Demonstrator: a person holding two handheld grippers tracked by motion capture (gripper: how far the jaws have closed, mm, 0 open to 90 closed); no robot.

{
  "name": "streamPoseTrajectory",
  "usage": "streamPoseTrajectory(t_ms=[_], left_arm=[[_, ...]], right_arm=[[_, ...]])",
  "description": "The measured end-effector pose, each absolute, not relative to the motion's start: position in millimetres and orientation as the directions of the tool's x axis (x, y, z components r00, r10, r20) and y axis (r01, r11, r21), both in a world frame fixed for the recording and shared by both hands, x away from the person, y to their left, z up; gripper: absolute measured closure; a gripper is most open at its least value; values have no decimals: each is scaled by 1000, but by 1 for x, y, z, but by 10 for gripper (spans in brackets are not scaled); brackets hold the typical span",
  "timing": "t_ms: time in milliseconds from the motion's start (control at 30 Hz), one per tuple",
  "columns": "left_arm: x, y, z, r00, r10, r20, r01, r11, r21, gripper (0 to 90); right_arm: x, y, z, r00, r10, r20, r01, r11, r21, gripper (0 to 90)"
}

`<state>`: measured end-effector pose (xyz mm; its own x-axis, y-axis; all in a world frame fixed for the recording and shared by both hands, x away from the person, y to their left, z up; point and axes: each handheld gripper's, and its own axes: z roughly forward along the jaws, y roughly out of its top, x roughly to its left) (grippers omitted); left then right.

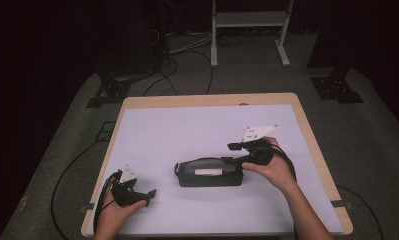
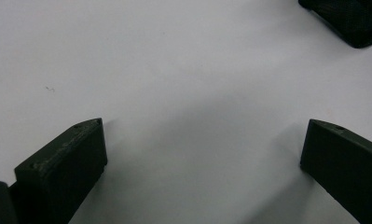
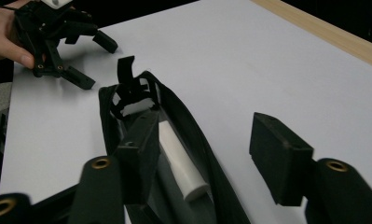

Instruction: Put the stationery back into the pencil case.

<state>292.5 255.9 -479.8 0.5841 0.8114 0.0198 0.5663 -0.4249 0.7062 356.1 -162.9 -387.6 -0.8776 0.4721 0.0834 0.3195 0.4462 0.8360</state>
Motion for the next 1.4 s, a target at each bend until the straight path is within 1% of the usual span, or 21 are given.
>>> streamPoseTrajectory(t_ms=[333,1167,1400], left_arm=[[292,256,-480,586,810,20,566,-427,705,0],[292,256,-480,585,811,21,566,-427,706,0],[292,256,-480,586,810,22,565,-428,705,0]], right_arm=[[350,-194,-395,-830,552,82,359,417,835,325],[324,-250,-428,-712,699,58,446,387,807,234],[319,-261,-439,-673,738,42,474,387,791,231]])
